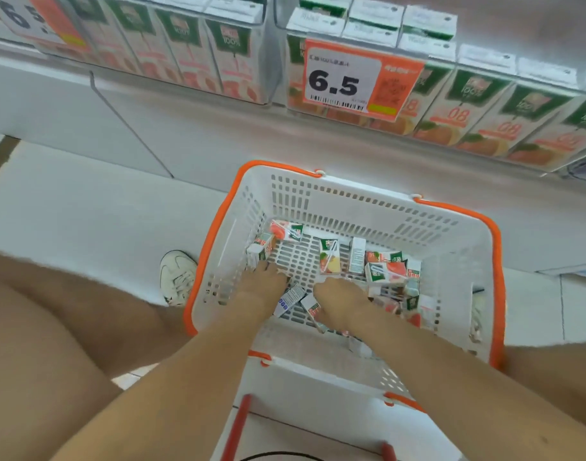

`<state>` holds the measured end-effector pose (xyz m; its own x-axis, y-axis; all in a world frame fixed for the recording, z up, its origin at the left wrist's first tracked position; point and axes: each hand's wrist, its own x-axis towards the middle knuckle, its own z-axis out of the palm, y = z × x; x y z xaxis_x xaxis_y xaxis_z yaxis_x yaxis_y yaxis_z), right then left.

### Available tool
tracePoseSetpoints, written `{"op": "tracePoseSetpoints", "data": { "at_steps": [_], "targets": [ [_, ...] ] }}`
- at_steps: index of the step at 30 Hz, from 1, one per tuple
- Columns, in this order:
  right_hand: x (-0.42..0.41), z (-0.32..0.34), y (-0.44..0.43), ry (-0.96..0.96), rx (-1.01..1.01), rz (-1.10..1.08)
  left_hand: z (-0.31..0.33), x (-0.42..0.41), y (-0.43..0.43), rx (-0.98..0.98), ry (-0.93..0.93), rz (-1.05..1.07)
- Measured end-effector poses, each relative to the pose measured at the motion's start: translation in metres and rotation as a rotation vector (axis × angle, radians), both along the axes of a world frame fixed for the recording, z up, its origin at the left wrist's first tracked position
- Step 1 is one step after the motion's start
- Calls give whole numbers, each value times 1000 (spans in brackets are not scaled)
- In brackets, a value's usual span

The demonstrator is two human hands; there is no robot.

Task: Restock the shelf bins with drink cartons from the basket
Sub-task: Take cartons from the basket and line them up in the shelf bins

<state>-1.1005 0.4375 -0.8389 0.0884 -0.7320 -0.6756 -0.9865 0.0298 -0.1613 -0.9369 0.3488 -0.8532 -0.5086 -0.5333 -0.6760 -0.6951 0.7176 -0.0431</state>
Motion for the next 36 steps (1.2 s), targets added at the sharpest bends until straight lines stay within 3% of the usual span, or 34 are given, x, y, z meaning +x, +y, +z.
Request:
{"op": "tracePoseSetpoints", "data": {
  "at_steps": [3,9,16,19,22,27,32,36],
  "targets": [
    [10,-16,7,-8,5,-40,-9,1,0,-42,-88,-37],
    [21,-35,12,35,-21,-90,-23,-7,11,-31,-83,-40],
    [-14,-18,-6,-223,207,-371,-29,-17,18,-100,-112,-65],
    [-36,-5,-10,-291,272,-423,-21,-17,11,-37,36,26],
    [-53,16,-14,-343,295,-482,-6,-16,4,167,285,284],
    [-78,67,-15,-446,172,-590,27,-13,-13,460,568,566],
    [-90,138,-10,-564,72,-662,97,-19,-27,549,768,623],
    [-80,197,-13,-585,-137,-542,169,-27,-34,609,903,593]
  ]
}}
